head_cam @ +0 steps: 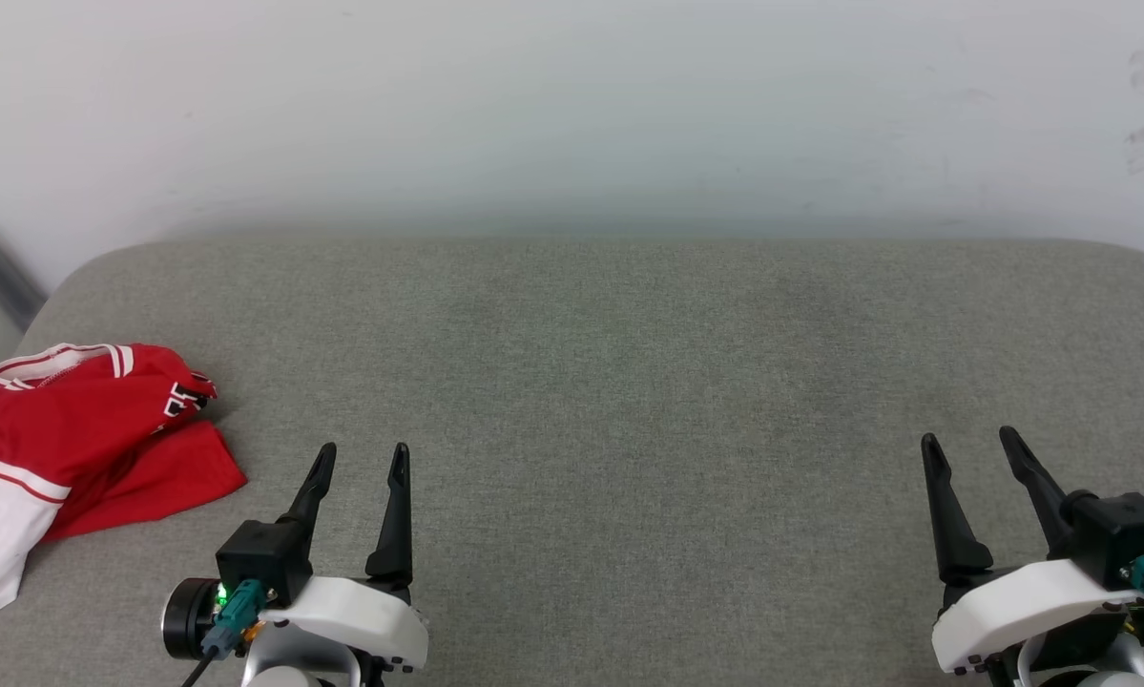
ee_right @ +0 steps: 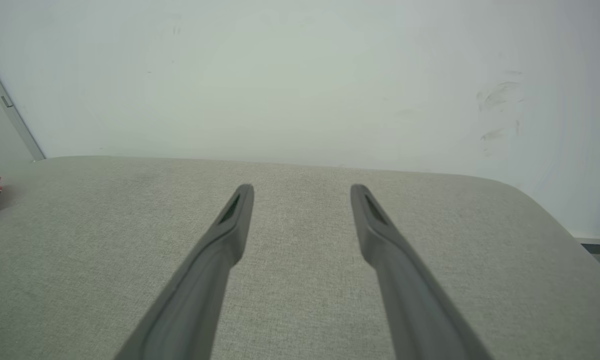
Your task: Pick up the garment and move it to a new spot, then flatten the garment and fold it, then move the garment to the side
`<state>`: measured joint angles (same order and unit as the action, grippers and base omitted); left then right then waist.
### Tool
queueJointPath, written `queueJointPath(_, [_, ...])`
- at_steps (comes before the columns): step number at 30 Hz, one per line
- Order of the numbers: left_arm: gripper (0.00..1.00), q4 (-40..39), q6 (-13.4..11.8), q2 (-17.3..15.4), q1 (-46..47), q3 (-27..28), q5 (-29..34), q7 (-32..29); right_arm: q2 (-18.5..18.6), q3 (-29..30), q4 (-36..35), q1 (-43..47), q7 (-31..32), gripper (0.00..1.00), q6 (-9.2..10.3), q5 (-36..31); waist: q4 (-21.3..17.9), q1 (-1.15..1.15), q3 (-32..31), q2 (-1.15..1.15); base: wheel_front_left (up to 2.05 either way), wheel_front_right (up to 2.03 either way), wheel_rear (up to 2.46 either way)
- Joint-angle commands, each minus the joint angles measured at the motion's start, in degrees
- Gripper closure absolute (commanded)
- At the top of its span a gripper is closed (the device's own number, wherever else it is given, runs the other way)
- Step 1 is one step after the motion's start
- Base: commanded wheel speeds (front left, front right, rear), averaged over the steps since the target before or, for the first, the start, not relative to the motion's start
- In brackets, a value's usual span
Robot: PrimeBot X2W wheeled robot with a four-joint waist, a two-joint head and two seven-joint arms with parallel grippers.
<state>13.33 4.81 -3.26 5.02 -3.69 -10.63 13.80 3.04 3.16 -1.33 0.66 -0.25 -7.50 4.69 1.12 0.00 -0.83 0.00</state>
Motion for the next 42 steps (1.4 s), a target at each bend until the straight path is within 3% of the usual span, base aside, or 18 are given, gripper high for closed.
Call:
queueJointPath(1, [0.00,0.2,-0.2,0.0,0.7,-0.1,1.0,0.4,-0.2,0.1,-0.4,0.7,-0.4,0.00,0.02,-1.0,0.0,0.00,0.0,0.00,0.00,0.00,0.00])
queueJointPath(11, [0.00,1.1,-0.6,0.3,1.3,-0.3,3.8,1.5,-0.2,0.3,0.2,0.3,-1.2,0.00,0.02,-2.5,0.1,0.00,-0.1,0.00,0.00,0.00,0.00])
queueJointPath(25, [0.00,2.0,-1.1,0.4,1.6,0.0,2.2,1.4,-0.2,0.8,1.0,-0.1,-1.9,0.00,0.02,-1.3,2.1,0.00,0.0,0.00,0.00,0.00,0.00])
queueJointPath(31, [0.00,2.3,-1.6,0.4,2.5,-0.2,1.5,1.4,-0.2,-0.4,-0.1,0.2,-1.5,0.00,0.02,-1.3,6.7,0.00,0.5,0.00,0.00,0.00,0.00])
queueJointPath(42, [0.00,1.8,-2.1,0.4,2.4,2.1,1.6,1.4,-0.2,-3.9,-1.6,-0.8,-0.8,0.00,0.03,-1.6,19.1,0.00,1.3,0.00,0.00,0.00,0.00])
